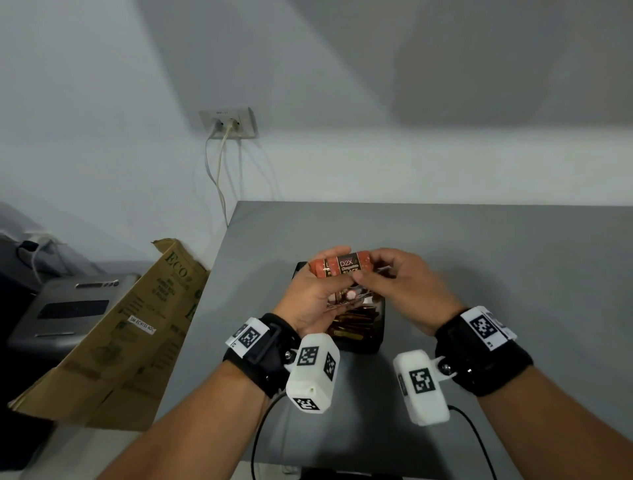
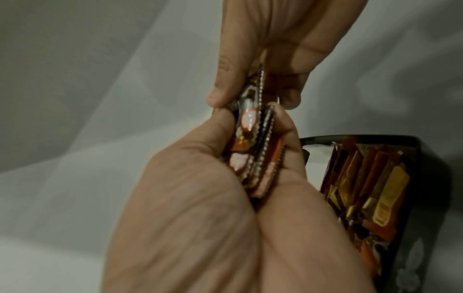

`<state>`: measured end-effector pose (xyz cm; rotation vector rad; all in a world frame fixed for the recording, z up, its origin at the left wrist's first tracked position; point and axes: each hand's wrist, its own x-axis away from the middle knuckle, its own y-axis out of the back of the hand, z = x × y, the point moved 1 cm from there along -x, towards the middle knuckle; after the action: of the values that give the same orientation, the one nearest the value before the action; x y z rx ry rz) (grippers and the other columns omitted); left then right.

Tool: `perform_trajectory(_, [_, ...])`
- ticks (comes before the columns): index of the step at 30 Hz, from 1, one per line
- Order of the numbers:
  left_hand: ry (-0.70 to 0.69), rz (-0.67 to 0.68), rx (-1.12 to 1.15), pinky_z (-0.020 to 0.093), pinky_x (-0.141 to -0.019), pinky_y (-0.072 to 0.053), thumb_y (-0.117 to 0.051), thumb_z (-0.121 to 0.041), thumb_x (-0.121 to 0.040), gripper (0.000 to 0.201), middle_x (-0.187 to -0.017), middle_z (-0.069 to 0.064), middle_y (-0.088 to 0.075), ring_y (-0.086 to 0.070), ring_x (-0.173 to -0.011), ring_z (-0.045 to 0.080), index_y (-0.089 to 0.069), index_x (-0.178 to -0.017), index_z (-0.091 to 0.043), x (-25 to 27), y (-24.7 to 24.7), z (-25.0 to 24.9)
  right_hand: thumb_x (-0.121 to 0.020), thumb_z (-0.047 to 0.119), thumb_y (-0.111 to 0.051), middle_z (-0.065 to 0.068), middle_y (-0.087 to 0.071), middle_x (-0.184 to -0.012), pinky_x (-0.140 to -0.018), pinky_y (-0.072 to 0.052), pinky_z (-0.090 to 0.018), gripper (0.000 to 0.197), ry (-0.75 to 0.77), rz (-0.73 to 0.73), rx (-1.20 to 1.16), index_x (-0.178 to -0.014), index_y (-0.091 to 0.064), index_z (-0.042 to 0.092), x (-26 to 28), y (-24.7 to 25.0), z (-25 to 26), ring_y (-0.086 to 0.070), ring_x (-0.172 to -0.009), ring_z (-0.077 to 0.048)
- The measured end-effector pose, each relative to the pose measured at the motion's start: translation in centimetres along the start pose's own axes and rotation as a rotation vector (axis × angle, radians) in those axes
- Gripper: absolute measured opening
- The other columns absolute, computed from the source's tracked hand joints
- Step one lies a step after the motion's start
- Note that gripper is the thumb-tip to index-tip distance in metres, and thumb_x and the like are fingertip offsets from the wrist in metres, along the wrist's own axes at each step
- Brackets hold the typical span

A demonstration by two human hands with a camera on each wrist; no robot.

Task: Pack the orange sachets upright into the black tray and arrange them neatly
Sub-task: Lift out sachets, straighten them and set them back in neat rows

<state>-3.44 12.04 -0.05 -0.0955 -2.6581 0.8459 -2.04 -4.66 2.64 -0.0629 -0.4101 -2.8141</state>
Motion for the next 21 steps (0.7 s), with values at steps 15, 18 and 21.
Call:
perform_trajectory(15, [-0.085, -0.053, -0.151, 0.041, -0.071, -0.061, -0.062, 0.023, -0.081, 0.046, -0.109, 0.027, -0.064, -0.067, -0.09, 0.035, -0.061, -0.121, 0.0, 0.6, 0.2, 0.2, -0.097, 0.002, -0.054, -0.011, -0.074, -0.096, -0.072, -0.052, -0.033, 0.021, -0.211, -0.001, -0.303, -0.105, -0.07, 0.012, -0.2, -1.5, -1.2, -0.065, -0.083, -0.022])
perform_trajectory(18, [-0.047, -0.05, -0.104, 0.041, -0.068, -0.059, -0.048, 0.015, -0.09, 0.038, -0.109, 0.025, -0.067, -0.066, -0.092, 0.038, -0.067, -0.114, -0.007, 0.6, 0.3, 0.2, -0.099, 0.0, -0.048, -0.018, -0.073, -0.098, -0.076, -0.051, -0.039, 0.027, -0.219, -0.079, -0.337, -0.102, -0.071, 0.013, -0.5, -1.8, -1.1, -0.062, -0.087, -0.027])
perform_trajectory(21, [0.008, -0.058, -0.042, 0.044, -0.068, -0.06, -0.038, 0.013, -0.09, 0.045, -0.113, 0.025, -0.069, -0.069, -0.094, 0.039, -0.068, -0.116, -0.009, 0.5, 0.7, -0.2, -0.101, 0.002, -0.046, -0.011, -0.07, -0.093, -0.061, -0.046, -0.028, 0.024, -0.211, -0.113, -0.397, -0.108, -0.067, 0.012, -0.6, -0.9, -1.0, -0.057, -0.08, -0.022])
